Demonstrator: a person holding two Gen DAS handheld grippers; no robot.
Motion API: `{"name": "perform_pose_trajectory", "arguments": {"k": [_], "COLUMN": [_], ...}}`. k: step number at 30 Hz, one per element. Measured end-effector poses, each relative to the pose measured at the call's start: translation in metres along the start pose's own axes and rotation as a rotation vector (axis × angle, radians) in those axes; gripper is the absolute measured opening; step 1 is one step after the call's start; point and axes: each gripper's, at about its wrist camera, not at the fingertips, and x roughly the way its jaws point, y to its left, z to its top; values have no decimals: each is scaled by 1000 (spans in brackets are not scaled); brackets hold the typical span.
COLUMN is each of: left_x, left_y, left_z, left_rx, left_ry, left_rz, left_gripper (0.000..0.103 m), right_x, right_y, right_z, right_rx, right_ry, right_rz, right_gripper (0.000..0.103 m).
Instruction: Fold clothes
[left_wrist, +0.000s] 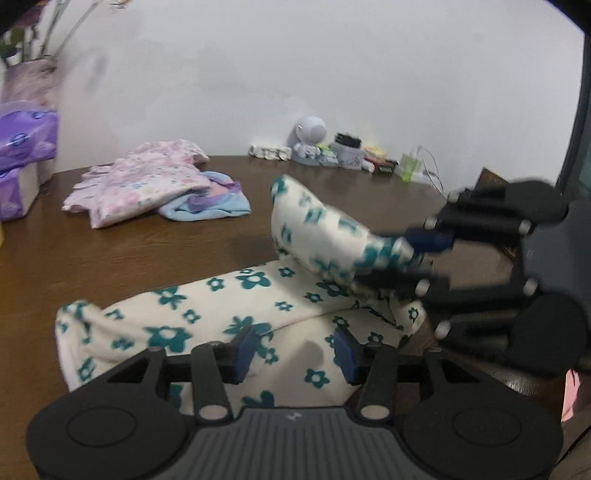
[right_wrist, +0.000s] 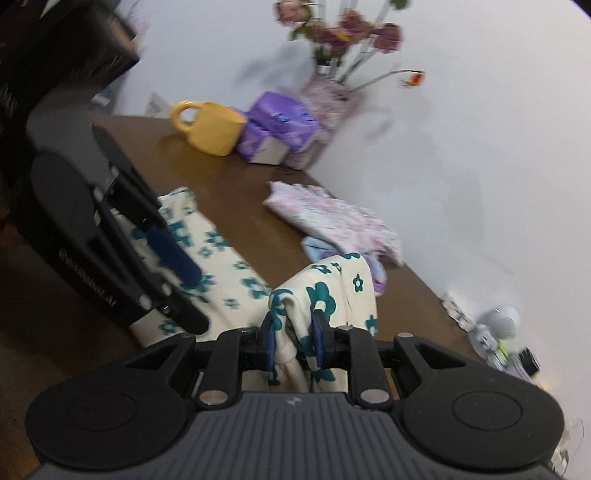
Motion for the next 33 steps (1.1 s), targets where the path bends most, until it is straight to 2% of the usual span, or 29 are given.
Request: {"name": "perform_pose_trajectory", "arguments": {"k": [2, 8, 12, 15, 16, 20, 22, 26, 29, 33], "left_x": [-6, -17, -23, -16, -13, -4, 2, 4, -1, -10], "left_y": [2, 7, 3, 5, 6, 15, 20, 24, 23, 1], "left_z": [-3, -4, 1, 2, 1, 0, -2, -3, 0, 16], "left_rx": [2, -31, -11, -19, -25, -77, -101, -113, -134, -74], "left_ry": [-25, -80, -126, -99, -86, -27, 2, 1, -43, -141], "left_rz": [25, 45, 67, 80, 85, 109, 108, 107, 100, 53], "left_gripper": [57, 57, 57, 53, 48, 41, 39, 39, 39, 39], "right_x": [5, 19, 20, 19, 19, 16, 13, 14, 15, 14], "right_y": [10, 22, 26, 29, 31, 34, 32, 34, 40, 43], "right_z": [-1, -6, -8, -9, -10, -13, -14, -16, -19, -22], "right_rx": [-35, -70, -86, -102, -108, -123, -110, -131, -162, -167], "right_ry": [12, 45, 43, 36, 35, 17, 2, -6, -10, -22], "right_rz": [13, 45, 46, 42, 43, 43, 50, 65, 65, 67], "right_gripper": [19, 19, 19, 19, 19, 19, 19, 19, 19, 22]}}
